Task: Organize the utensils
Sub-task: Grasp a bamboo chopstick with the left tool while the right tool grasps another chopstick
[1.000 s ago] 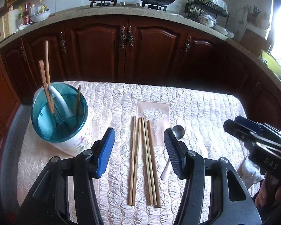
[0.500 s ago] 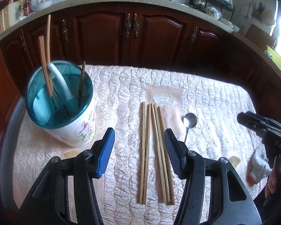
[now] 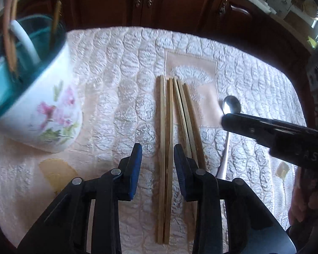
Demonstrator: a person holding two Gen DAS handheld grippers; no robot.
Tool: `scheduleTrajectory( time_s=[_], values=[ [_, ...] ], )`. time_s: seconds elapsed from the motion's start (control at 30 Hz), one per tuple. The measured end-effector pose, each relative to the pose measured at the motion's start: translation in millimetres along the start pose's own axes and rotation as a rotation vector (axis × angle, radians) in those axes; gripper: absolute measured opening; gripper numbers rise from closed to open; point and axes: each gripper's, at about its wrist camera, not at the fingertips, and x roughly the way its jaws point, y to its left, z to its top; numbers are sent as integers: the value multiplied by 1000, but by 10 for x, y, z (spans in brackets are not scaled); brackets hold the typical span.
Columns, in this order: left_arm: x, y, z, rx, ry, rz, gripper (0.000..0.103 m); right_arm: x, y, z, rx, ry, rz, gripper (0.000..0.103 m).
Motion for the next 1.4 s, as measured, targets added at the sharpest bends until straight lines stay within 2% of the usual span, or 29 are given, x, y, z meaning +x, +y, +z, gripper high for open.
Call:
scheduleTrajectory(
  time_s=[0.17, 0.4, 0.43, 0.47, 0.5, 0.57, 0.73, 0.87, 1.03, 1.13, 1.3, 1.33, 1.4],
  values=[
    [174, 90, 27, -30, 32, 6, 30, 415, 34, 105, -8, 69, -20, 25],
    [227, 56, 57, -14, 42, 17, 29, 641, 78, 166, -17, 111, -57, 12],
    [223, 62, 59, -19, 44, 15, 23, 625, 75, 162, -21, 113, -64, 10],
    [220, 73, 62, -30, 45, 6, 10, 602, 71, 152, -29, 111, -73, 8],
    [212, 111, 46, -53, 56, -22, 5, 565, 58, 132, -40, 104, -89, 8],
    [185, 165, -7, -86, 70, -60, 4, 495, 11, 67, -66, 119, -148, 1],
    [34, 202, -243, -85, 88, -74, 4, 360, -166, -89, -43, 137, -123, 0],
    [-65, 169, -342, -69, 79, -51, 4, 256, -140, -24, 3, 81, -5, 4],
    [-93, 104, -252, -33, 51, -12, 4, 532, 33, 138, -39, 132, -39, 6],
    [-61, 115, -192, -32, 58, -12, 4, 714, -73, 197, 3, 168, -23, 7],
    [-1, 188, -212, -74, 63, -36, 4, 559, -201, 49, 17, 171, 27, 6],
    [-9, 205, -212, -84, 58, -36, 7, 503, -240, -12, 28, 171, 37, 6],
    [0, 217, -190, -94, 49, -39, 23, 371, -308, -160, 64, 174, 66, 6]
  ],
)
